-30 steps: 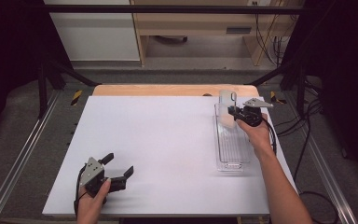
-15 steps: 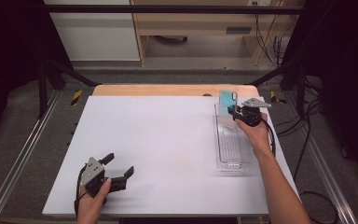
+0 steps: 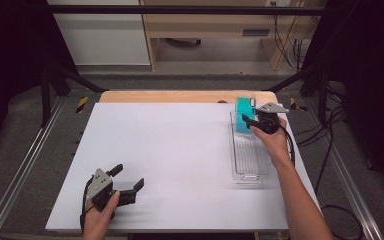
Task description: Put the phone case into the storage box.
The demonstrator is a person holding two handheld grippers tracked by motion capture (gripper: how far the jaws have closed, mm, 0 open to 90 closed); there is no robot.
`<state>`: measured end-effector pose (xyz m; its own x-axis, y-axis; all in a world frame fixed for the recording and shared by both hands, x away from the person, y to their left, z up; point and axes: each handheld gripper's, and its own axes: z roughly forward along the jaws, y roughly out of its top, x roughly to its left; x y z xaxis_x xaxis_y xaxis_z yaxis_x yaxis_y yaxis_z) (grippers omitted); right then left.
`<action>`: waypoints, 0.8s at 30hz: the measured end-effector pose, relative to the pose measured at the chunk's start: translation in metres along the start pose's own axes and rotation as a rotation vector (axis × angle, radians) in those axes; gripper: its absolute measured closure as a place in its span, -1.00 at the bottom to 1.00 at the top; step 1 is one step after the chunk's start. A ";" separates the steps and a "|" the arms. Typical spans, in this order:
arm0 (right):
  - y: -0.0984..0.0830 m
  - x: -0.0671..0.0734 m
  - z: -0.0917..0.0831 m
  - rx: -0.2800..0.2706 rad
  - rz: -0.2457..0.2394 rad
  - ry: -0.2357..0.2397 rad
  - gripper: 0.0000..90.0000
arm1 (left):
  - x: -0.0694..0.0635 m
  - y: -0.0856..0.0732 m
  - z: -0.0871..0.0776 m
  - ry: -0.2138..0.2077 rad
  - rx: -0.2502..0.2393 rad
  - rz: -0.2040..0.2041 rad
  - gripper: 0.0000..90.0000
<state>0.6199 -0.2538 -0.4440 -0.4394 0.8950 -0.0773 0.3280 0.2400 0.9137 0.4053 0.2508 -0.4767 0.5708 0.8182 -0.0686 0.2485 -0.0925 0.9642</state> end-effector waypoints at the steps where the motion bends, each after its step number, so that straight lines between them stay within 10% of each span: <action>1: 0.000 0.000 0.000 0.004 0.004 -0.007 -0.13 | 0.000 0.000 0.000 0.000 0.000 0.001 -0.90; 7: 0.001 0.001 0.001 0.003 -0.014 -0.045 -0.48 | 0.002 0.000 -0.002 0.004 -0.006 -0.004 -0.90; 24: 0.001 -0.003 0.005 0.010 -0.002 -0.068 -0.64 | 0.000 0.001 -0.001 -0.004 -0.007 -0.004 -0.90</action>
<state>0.6251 -0.2542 -0.4452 -0.3820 0.9180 -0.1063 0.3359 0.2451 0.9095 0.4052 0.2514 -0.4759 0.5734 0.8160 -0.0732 0.2451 -0.0856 0.9657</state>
